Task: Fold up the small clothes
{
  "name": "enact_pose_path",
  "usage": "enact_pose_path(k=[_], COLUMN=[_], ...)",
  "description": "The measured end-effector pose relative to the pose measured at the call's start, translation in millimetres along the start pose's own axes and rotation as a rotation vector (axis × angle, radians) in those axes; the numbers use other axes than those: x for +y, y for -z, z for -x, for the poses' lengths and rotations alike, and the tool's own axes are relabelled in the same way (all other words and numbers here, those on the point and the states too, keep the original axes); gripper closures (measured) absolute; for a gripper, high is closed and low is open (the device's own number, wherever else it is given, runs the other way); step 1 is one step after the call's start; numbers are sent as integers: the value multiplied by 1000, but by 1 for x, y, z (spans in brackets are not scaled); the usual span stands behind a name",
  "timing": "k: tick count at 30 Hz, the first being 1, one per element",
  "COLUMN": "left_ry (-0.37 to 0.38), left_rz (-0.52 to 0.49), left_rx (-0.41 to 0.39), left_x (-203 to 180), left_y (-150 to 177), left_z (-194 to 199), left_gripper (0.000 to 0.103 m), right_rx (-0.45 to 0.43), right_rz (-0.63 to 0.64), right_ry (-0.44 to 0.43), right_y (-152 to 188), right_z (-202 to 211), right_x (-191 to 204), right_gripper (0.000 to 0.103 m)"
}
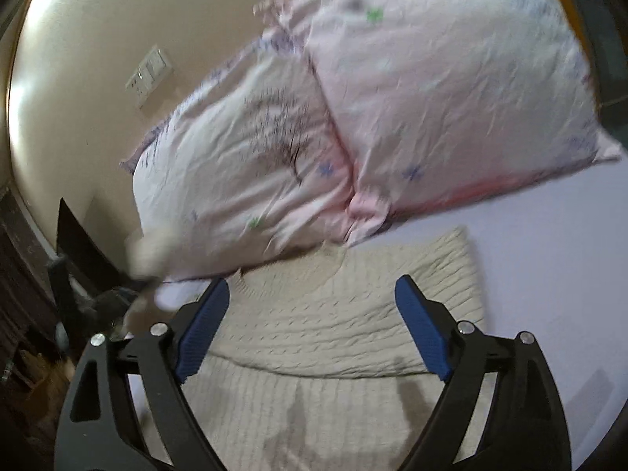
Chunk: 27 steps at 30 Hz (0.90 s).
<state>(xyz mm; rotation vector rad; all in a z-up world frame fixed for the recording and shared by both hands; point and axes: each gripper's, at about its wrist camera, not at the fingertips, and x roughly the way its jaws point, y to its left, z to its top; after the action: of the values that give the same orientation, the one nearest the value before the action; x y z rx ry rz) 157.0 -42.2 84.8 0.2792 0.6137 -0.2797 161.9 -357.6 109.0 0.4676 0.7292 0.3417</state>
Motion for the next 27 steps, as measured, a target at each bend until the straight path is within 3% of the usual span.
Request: enact_pose_path(k=[2,4,5,7,9,13,17,19,20,23,25,27], left_ry=[62,94,104,104,83,13,65,83,102,142,192,225], left_rz=[-145,-152,-105,28,147,308,482,523,545,562,575,573], left_rx=[77,86,77,52,36,88,176,198,213,201,196,189], left_x=[-61,-71,-60,-22,16,73,106,112,112,111,108,105], left_y=[16,29,34,44,59,105,158,175,185,195,194,195], left_z=[-17,-11,-1,23,48,82,99,103,102,106,105,105], left_gripper=[92,91,89,63,54,44,41,36,36,32,31,30], right_rx=[70,136,150,176,208,263,257,285,303,251,151,91], right_rz=[-47,-106,-126,-171,-210,-256,-217,-199,-186,-174,-185,-187], right_ry=[-11,-8,-10,-9,-6,5,100,129,145,111,90,140], right_y=[1,2,2,1,1,2,-3,0,3,6,7,11], right_z=[-18,-30,-32,-38,-50,-83,-117,-135,-145,-137,-105,-83], right_x=[-8,-23,-28,-42,-51,-51,-44,-42,-41,-37,-34,-36], right_gripper=[17,23,31,43,51,58,59,73,89,93,93,92])
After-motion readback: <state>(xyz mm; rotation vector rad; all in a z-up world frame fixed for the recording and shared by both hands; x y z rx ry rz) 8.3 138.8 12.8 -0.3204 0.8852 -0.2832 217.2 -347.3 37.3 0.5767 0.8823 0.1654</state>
